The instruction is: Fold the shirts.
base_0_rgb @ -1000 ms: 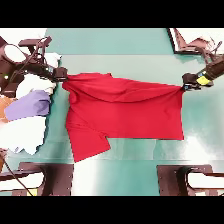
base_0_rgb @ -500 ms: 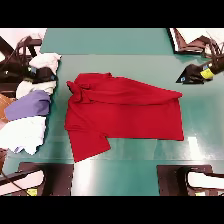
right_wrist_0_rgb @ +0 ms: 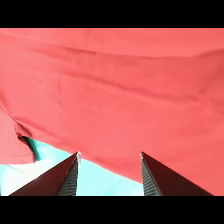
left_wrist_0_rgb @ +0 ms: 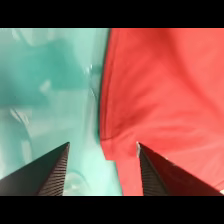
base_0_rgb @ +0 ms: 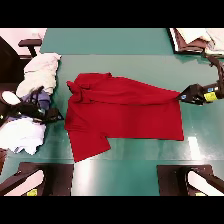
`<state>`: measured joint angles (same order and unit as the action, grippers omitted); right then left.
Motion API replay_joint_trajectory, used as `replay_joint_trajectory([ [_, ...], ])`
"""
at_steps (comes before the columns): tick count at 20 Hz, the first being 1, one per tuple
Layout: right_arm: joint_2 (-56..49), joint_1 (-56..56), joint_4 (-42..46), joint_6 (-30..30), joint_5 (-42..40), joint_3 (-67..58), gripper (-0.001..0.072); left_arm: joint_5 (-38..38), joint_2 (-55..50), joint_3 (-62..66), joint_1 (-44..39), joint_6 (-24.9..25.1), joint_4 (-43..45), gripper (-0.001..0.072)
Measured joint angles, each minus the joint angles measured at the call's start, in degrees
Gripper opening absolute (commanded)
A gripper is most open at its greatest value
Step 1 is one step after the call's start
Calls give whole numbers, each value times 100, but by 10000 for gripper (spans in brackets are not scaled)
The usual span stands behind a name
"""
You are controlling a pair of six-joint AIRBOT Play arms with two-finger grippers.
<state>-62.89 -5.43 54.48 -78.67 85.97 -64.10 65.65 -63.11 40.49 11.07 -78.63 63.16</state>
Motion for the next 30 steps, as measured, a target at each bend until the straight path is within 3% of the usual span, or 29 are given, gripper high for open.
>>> replay_joint_trajectory([
  [4,275,-28,-59,28,-103,310,429,-306,42,-562,7,149,-450,490],
  [5,317,-33,-63,33,-120,345,429,-341,46,-634,9,216,-605,426],
  [6,343,-31,-92,35,-138,369,429,-393,44,-695,7,295,-732,290],
  [10,391,-31,-92,37,-184,415,429,-501,46,-807,-162,555,-1040,290],
  [12,398,-33,-87,37,-184,424,430,-586,46,-813,-348,612,-1132,36],
  [17,483,-376,391,26,-9,647,433,-529,52,-485,-533,651,-1174,28],
  [18,560,-579,599,-4,26,837,467,-459,52,-382,-546,654,-1172,28],
  [19,647,-802,802,-26,44,1064,565,-400,52,-280,-555,656,-1161,28],
  [20,748,-1084,1012,-48,61,1344,585,-374,52,-199,-564,656,-1158,28],
  [23,944,-1912,1329,-107,39,2223,570,-306,52,-48,-573,660,-1139,28],
  [25,1008,-2339,1296,-120,-107,2793,500,-284,52,-4,-575,664,-1130,28],
  [30,1060,-2465,1045,-232,-697,3654,489,-262,52,35,-577,671,-1126,28],
])
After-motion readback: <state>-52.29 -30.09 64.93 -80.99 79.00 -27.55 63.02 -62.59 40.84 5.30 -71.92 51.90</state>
